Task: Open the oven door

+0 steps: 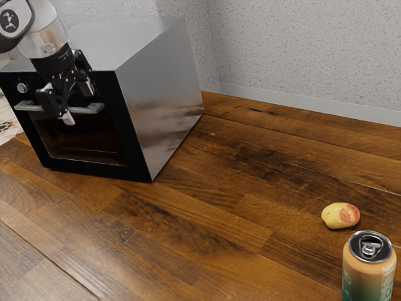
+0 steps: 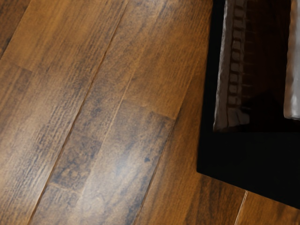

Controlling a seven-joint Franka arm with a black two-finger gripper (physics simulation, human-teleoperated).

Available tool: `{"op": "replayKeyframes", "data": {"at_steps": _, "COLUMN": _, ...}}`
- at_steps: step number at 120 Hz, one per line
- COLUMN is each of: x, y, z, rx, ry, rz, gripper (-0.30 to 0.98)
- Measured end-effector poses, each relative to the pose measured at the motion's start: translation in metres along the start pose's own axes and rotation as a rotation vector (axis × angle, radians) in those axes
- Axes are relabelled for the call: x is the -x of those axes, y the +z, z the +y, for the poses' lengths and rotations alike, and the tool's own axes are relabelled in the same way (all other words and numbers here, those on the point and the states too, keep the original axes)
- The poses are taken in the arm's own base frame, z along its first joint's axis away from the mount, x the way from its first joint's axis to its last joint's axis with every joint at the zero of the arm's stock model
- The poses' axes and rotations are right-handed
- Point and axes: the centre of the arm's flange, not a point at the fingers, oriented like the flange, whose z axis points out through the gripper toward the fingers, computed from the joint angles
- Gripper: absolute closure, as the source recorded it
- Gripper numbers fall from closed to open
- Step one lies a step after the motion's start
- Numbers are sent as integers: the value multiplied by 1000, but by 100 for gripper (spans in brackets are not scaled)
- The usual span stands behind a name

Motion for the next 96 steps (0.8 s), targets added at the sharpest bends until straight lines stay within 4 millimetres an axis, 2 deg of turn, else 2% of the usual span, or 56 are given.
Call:
{"op": "replayKeyframes", "data": {"at_steps": 14, "x": -30, "y": 24, "z": 7, "rx": 57, "ry": -95, "rz": 20, "gripper": 0}}
{"op": "replayKeyframes", "data": {"at_steps": 27, "x": -49, "y": 24, "z": 12, "rx": 138, "ry": -157, "rz": 28, "gripper": 0}}
{"op": "replayKeyframes", "data": {"at_steps": 40, "x": -40, "y": 30, "z": 22, "rx": 184, "ry": -166, "rz": 11, "gripper": 0}}
{"op": "replayKeyframes", "data": {"at_steps": 48, "x": -31, "y": 41, "z": 17, "rx": 187, "ry": -166, "rz": 9, "gripper": 0}}
{"op": "replayKeyframes", "data": {"at_steps": 56, "x": -22, "y": 43, "z": 16, "rx": 204, "ry": -165, "rz": -8, "gripper": 0}}
{"op": "replayKeyframes", "data": {"at_steps": 66, "x": -23, "y": 46, "z": 18, "rx": 222, "ry": -177, "rz": -22, "gripper": 0}}
{"op": "replayKeyframes", "data": {"at_steps": 80, "x": -50, "y": 65, "z": 30, "rx": 214, "ry": -218, "rz": -30, "gripper": 0}}
{"op": "replayKeyframes", "data": {"at_steps": 96, "x": -89, "y": 70, "z": 34, "rx": 227, "ry": -275, "rz": -20, "gripper": 0}}
